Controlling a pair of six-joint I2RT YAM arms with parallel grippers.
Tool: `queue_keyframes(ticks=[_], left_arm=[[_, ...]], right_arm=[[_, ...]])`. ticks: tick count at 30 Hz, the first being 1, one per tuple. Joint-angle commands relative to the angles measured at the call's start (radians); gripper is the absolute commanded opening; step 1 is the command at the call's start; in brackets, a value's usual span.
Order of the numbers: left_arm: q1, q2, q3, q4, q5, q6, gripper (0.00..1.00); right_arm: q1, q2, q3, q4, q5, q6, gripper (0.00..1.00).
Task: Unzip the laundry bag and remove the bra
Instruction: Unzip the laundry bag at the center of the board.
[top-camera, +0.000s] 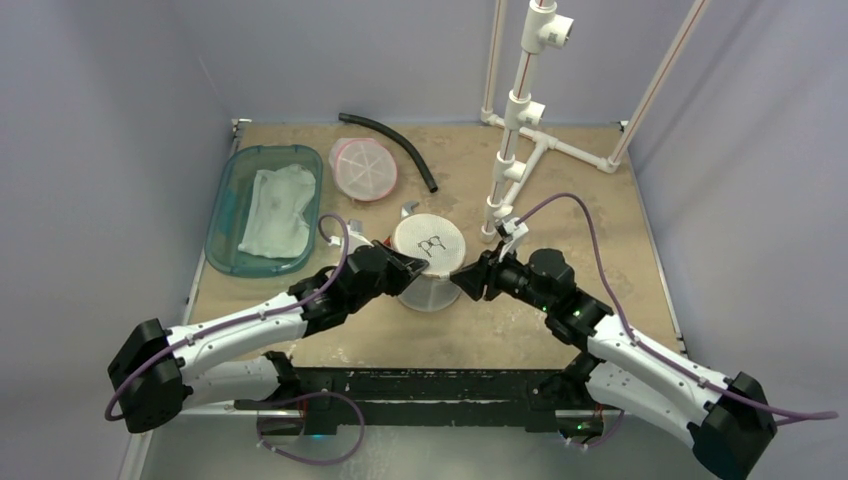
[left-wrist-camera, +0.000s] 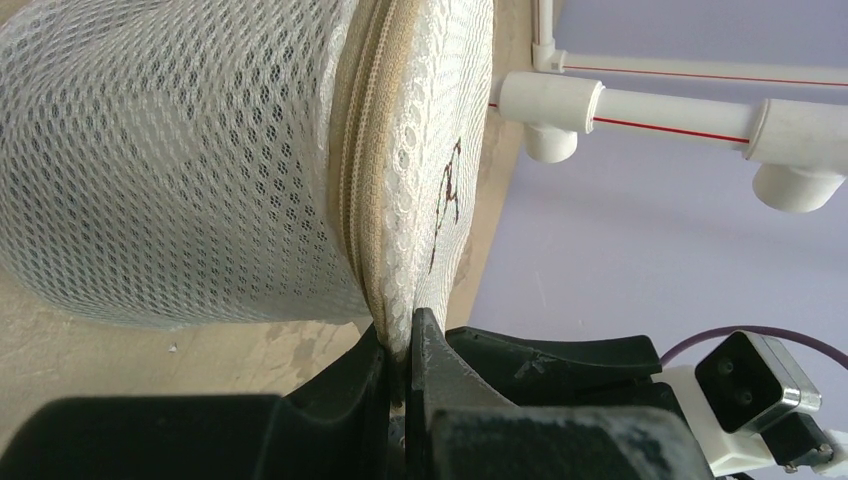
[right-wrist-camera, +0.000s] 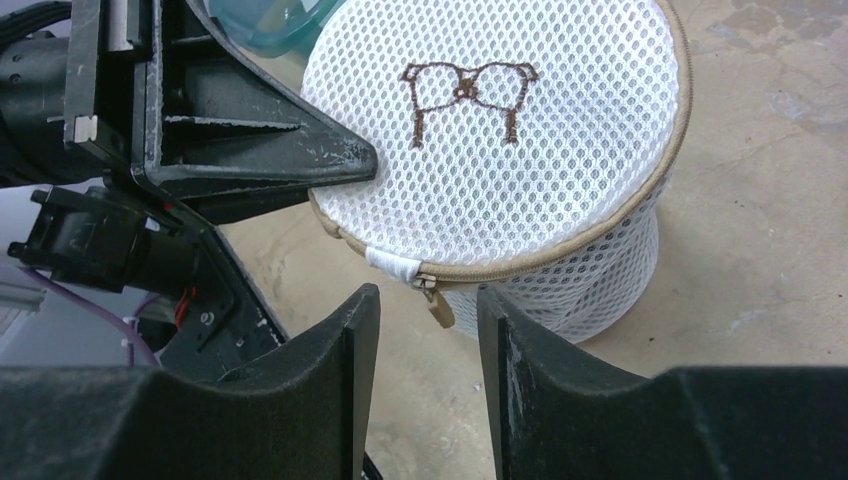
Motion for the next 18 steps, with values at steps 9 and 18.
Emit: queue_keyframes(ticks=[9, 18], left_arm=[[0.009, -0.035, 0.012, 0.007, 0.006, 0.024, 0.00], [0.008, -0.032, 0.012, 0.027, 0.043, 0.059, 0.00]], right_arm=[[0.016, -0.012, -0.043, 0.062, -0.033, -0.018, 0.45], [0.016, 0.036, -0.040, 0.126, -0.063, -0.020, 0.39]])
